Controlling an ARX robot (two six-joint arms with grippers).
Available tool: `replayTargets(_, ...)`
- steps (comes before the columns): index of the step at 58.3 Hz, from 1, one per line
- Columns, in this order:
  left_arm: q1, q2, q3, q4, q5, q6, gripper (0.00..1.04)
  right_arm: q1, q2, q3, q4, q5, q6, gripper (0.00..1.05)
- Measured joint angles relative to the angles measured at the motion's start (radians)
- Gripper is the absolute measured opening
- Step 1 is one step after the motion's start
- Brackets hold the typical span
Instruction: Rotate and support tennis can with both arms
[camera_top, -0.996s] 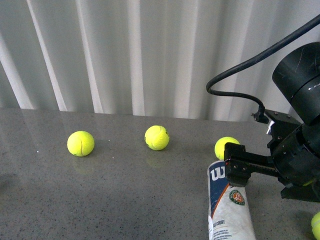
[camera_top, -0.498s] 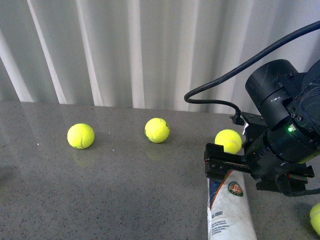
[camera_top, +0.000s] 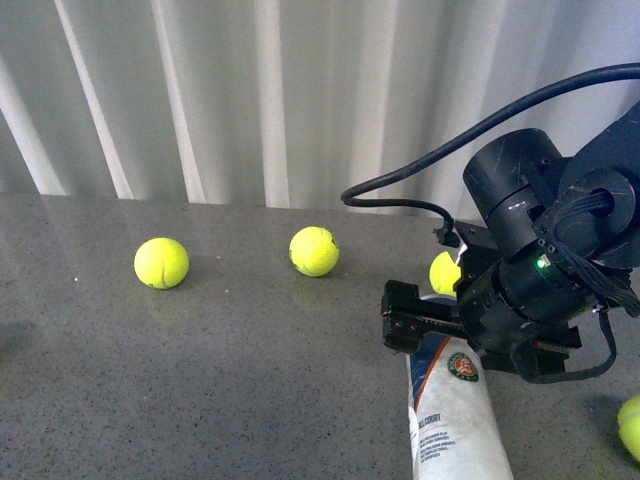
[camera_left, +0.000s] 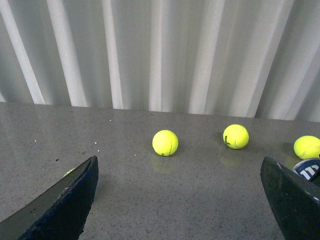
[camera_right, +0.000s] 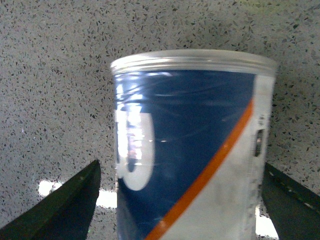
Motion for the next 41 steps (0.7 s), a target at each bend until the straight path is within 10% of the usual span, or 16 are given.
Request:
replayTargets(16,0.000,0.000,0.000,0.000,0.000,0.000,0.98,-0.013,0.005,-0.005,0.012,-0.003,0.012,0.45)
replayTargets(41,0.000,0.000,0.000,0.000,0.000,0.000,0.98,-0.027,-0.002,-0.008,0.015,0.001,0.010,0.22)
